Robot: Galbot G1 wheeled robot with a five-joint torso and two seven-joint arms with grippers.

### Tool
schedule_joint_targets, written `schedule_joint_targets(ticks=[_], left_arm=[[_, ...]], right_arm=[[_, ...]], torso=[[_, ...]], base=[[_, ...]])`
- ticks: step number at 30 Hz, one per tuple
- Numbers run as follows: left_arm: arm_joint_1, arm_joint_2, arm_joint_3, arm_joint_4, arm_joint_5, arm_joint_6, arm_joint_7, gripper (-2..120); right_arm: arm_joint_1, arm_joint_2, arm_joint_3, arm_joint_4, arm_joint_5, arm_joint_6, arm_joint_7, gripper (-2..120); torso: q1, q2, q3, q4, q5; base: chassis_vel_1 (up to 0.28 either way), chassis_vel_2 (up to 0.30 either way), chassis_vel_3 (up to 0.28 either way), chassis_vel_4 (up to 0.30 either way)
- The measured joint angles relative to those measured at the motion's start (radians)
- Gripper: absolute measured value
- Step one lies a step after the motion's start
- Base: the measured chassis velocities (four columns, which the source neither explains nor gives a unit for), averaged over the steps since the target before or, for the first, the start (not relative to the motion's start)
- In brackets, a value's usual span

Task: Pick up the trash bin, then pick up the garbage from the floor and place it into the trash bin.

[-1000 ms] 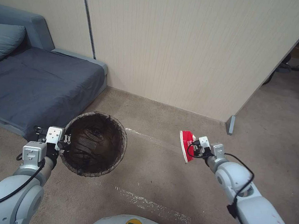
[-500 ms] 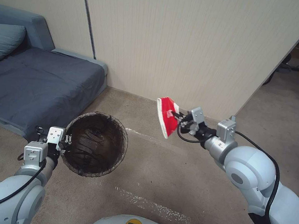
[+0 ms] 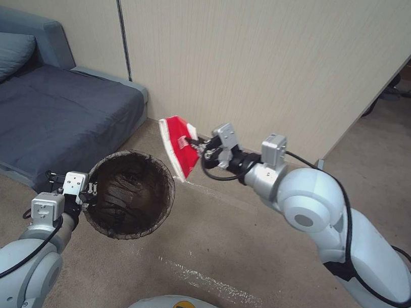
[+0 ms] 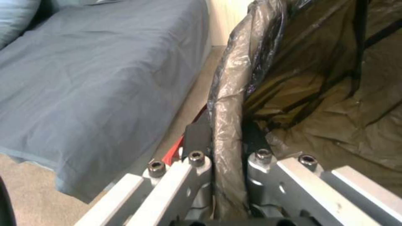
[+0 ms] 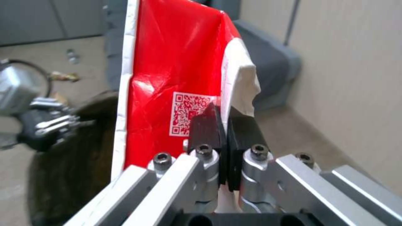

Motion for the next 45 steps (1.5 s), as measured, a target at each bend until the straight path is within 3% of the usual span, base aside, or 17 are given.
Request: schedule_joint_targets(ticks=[11,18,29,36,45], left_arm=[[-0.013,-0.005,0.001,0.000,0.003,0.000,0.000,4],[-0.006,-0.003,-0.007,0.000,0.003,0.000,0.001,4],[-0.006,-0.003,-0.008,0.000,0.001,0.000,0.001,4],[-0.006,-0.002,-0.016,0.000,-0.004,0.000,0.001,4],[-0.015,-0.002,-0.017,0.000,-0.009,0.000,0.002,4]], right_arm=[[0.123,0.044,-0.186,-0.036,0.032,0.001,-0.007,0],[0.189,0.117,-0.331,-0.128,0.022,0.030,-0.005,0],[0.236,0.204,-0.458,-0.262,0.016,0.046,0.033,0],[0.234,0.262,-0.475,-0.335,0.010,0.048,0.045,-1],[0.222,0.286,-0.476,-0.369,0.022,0.062,0.071,34]], torso=[[0.000,0.000,0.000,0.0000,0.0000],[0.000,0.000,0.000,0.0002,0.0000],[0.000,0.000,0.000,0.0001,0.0000],[0.000,0.000,0.000,0.0002,0.0002],[0.000,0.000,0.000,0.0001,0.0002]], base=[[0.000,0.000,0.000,0.000],[0.000,0.000,0.000,0.000],[0.000,0.000,0.000,0.000],[0.000,0.000,0.000,0.000],[0.000,0.000,0.000,0.000]])
